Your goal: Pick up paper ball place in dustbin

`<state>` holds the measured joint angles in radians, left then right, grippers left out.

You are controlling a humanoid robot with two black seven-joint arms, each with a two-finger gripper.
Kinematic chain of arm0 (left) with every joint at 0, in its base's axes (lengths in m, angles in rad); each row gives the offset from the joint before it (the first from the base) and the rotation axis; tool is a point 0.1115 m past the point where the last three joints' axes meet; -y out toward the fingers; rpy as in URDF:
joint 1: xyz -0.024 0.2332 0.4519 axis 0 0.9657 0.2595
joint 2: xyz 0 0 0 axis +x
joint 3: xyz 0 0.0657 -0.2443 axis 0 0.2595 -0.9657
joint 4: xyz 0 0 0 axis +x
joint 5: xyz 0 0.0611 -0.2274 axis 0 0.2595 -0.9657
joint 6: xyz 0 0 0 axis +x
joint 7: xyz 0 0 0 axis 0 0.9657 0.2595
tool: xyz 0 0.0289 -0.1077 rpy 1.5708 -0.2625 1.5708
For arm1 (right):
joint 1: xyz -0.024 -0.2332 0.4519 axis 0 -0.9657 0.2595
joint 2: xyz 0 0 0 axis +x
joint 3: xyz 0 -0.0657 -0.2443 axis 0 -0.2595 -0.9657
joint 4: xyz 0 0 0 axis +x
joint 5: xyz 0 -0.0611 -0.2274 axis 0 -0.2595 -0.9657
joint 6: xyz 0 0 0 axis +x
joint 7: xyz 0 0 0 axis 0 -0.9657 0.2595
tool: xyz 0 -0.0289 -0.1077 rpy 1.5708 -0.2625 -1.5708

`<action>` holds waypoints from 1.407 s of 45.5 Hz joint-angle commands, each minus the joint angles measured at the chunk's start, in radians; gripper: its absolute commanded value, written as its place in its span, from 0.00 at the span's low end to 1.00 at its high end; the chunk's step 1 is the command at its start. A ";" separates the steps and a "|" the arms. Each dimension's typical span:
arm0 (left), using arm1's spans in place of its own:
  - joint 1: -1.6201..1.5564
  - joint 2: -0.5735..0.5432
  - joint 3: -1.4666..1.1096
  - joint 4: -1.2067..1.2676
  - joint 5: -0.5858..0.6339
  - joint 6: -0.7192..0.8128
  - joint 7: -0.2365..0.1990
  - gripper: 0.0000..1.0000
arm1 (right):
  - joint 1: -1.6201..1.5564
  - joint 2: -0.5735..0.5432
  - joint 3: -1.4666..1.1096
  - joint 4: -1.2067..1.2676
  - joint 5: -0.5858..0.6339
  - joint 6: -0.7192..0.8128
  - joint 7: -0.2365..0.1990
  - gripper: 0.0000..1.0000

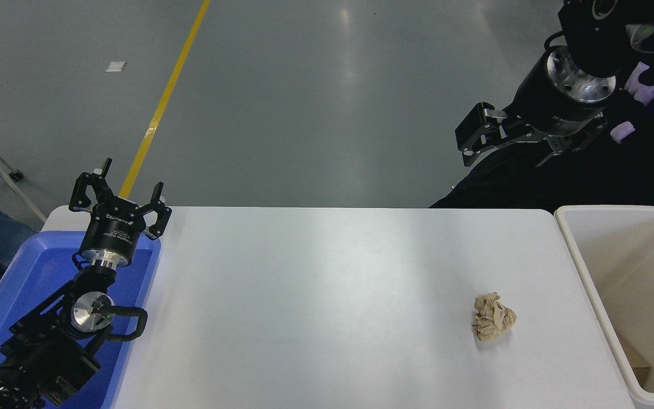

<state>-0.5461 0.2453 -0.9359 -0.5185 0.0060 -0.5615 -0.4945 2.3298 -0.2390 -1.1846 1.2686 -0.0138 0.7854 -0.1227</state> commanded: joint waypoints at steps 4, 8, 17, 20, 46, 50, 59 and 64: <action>0.000 0.000 0.000 0.000 0.000 0.000 0.001 0.98 | 0.002 -0.002 0.000 0.000 0.000 0.000 0.000 1.00; 0.000 0.000 0.000 0.000 0.000 0.000 0.001 0.98 | 0.005 -0.002 0.000 0.000 0.000 0.000 0.000 1.00; 0.000 0.000 0.000 0.000 0.000 0.000 0.001 0.98 | 0.003 0.000 0.000 0.000 0.000 0.000 0.000 1.00; 0.000 0.000 0.000 0.000 0.000 0.000 0.001 0.98 | 0.005 0.000 0.000 0.000 0.000 0.000 0.000 1.00; 0.000 0.000 0.000 0.000 0.000 -0.001 0.001 0.98 | -0.003 0.003 0.003 0.000 0.001 0.000 0.000 1.00; 0.000 0.000 0.000 0.000 0.000 0.000 0.001 0.98 | -0.007 0.001 0.020 -0.002 0.003 0.000 0.000 1.00; 0.000 0.000 0.000 0.000 0.000 0.000 0.001 0.98 | -0.042 -0.013 0.020 -0.003 0.009 0.000 0.002 1.00; 0.000 0.000 0.000 0.000 0.000 0.000 0.001 0.98 | -0.147 -0.017 0.026 -0.026 0.006 0.000 0.000 1.00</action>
<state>-0.5461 0.2455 -0.9357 -0.5185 0.0062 -0.5618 -0.4938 2.3000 -0.2463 -1.1691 1.2653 -0.0071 0.7854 -0.1227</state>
